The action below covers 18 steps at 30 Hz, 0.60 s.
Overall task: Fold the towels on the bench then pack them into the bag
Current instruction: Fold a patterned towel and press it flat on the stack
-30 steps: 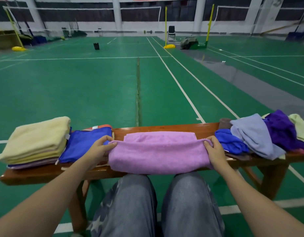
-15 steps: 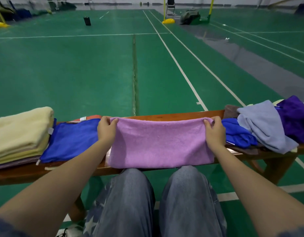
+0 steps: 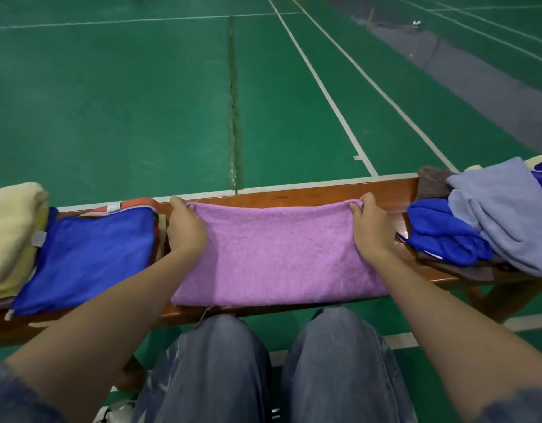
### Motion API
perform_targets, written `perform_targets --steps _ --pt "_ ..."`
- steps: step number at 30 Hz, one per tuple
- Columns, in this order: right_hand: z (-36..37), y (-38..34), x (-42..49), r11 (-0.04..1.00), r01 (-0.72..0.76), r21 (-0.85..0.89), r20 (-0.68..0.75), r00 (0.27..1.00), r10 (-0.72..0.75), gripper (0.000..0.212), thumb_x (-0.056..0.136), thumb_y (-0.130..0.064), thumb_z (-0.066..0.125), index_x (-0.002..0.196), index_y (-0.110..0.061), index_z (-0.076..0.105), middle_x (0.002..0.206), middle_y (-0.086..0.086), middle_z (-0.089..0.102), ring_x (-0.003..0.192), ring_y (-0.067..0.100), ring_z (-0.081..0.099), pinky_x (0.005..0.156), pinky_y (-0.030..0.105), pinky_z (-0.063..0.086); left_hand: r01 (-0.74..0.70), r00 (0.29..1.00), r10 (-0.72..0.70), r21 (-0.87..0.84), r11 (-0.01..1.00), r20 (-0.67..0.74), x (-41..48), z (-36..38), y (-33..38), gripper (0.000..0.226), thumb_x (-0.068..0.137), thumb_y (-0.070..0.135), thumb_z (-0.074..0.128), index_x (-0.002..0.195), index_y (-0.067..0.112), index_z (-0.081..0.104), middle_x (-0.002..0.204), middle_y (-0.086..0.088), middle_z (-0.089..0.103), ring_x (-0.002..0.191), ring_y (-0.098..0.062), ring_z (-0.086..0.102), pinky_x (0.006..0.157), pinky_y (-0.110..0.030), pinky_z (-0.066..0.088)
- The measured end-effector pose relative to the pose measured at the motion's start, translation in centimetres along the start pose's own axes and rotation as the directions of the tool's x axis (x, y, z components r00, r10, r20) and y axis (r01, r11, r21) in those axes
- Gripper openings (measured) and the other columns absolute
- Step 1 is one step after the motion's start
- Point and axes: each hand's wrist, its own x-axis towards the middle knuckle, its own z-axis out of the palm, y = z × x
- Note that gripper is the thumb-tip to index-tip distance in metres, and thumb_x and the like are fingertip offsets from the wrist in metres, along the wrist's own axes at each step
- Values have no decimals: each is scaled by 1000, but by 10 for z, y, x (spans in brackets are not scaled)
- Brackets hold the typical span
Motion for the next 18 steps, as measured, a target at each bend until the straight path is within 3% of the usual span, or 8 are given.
perform_targets --steps 3,5,8,11,14,18 --pt "6 -3 4 993 26 -117 9 1000 -25 22 102 -30 34 100 -11 44 84 4 55 68 21 47 52 28 27 -12 1000 12 11 1000 -13 3 10 -2 15 101 16 33 106 4 40 107 -22 56 97 -34 51 76 -38 35" --pt "8 -4 5 989 27 -147 8 1000 -26 22 100 -32 38 104 -11 44 95 7 57 74 21 50 55 27 30 -49 998 53 84 995 -45 7 13 -6 20 100 15 36 112 1 44 116 -24 53 106 -38 49 85 -43 37" --pt "8 -3 4 987 -5 -159 -6 1000 4 35 97 -36 45 121 -11 42 118 13 51 102 27 50 76 36 41 -242 963 263 256 936 -51 3 11 -15 33 97 18 42 126 3 46 129 -19 48 118 -36 43 101 -45 29" --pt "6 4 -7 978 29 -205 42 999 -21 46 97 -41 41 135 -17 35 126 15 45 111 29 43 92 38 37 -455 890 434 223 862 140 -10 8 -31 41 97 29 43 135 13 45 141 -8 43 130 -26 36 110 -43 24" --pt "-1 10 -23 975 100 -200 125 989 -76 47 97 -42 40 138 -23 31 127 13 45 110 27 43 92 38 37 -491 850 402 234 839 340 -26 2 -44 48 97 42 40 141 22 39 151 -3 30 140 -22 22 116 -44 15" --pt "-23 8 -39 986 94 -137 257 965 -56 54 94 -41 48 141 -26 27 128 14 43 116 29 41 94 39 37 -426 858 277 295 855 434 -45 -11 -49 60 94 53 38 147 27 26 158 -1 13 145 -22 8 116 -40 8"
